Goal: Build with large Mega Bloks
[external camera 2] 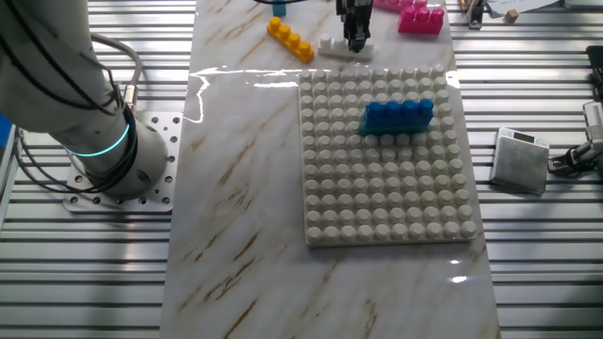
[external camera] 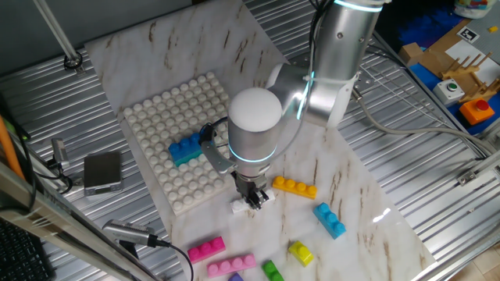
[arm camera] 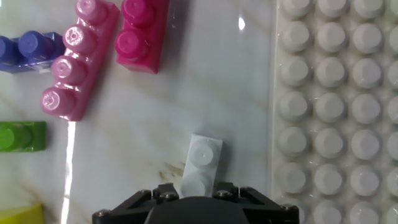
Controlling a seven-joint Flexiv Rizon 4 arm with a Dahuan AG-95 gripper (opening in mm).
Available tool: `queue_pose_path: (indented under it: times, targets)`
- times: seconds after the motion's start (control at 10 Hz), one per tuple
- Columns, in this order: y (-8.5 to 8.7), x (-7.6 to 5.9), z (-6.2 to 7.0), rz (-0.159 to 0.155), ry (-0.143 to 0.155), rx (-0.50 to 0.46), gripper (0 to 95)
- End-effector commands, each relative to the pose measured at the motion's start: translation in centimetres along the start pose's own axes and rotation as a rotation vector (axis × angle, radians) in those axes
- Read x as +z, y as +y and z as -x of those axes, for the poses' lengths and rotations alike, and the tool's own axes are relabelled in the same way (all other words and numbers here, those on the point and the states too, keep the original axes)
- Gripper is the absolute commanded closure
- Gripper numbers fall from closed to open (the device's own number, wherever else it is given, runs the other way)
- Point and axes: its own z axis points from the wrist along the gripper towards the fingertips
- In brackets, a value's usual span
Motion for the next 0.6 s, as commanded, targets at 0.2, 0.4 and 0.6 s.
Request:
queue_pose_path:
  times: [0.2,0.4,0.6]
  targets:
    - [0.1,-0.5,-0.1,0.005,0.003,-0.016,95.0]
    - [0.3,-1.6,-0.1,0.006,0.011,-0.025,95.0]
    - [0.7,-3.6,0.3,0.008,0.021,-0.048,95.0]
